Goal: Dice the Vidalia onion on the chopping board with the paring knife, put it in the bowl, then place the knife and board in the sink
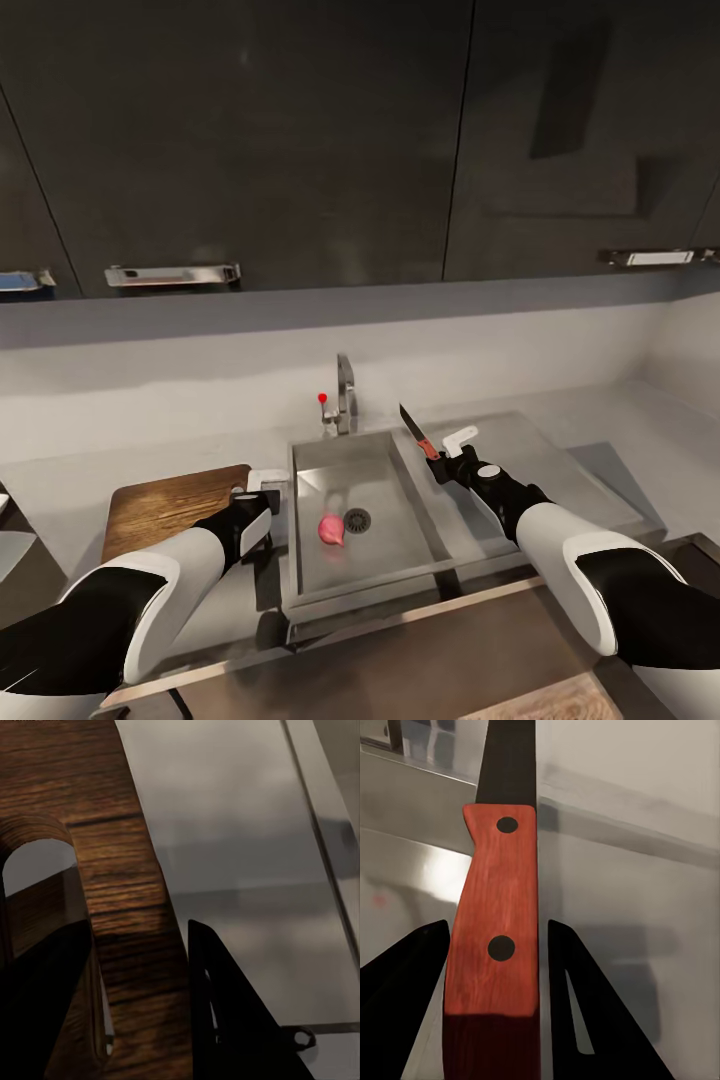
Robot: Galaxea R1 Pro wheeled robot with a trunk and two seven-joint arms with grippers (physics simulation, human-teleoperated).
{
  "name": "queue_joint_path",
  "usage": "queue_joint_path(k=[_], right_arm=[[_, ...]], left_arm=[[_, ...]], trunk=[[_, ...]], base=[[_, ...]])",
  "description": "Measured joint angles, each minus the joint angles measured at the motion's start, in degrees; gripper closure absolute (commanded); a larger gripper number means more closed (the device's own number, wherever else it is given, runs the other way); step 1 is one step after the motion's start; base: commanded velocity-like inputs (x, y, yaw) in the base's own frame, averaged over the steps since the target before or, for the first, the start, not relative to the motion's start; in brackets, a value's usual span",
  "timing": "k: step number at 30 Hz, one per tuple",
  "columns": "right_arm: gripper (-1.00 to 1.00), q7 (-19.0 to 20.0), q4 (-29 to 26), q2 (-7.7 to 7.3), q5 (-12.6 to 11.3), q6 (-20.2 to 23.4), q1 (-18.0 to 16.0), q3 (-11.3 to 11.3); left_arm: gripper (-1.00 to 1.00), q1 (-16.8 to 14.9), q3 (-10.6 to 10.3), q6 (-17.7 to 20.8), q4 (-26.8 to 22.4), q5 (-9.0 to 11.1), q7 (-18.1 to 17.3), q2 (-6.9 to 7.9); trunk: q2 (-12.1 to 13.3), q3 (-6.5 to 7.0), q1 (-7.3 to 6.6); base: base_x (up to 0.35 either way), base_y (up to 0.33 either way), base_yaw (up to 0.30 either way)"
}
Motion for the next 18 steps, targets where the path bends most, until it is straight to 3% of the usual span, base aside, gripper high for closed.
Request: queue_joint_path(k=[18], right_arm=[[1.0, 0.0, 0.0, 0.07, 0.0, 0.0, 0.0, 0.0]], left_arm=[[1.0, 0.0, -0.1, 0.0, -0.1, -0.3, 0.0, -0.03]], trunk=[[-0.1, -0.56, -0.02]], base=[[0.0, 0.0, 0.0]])
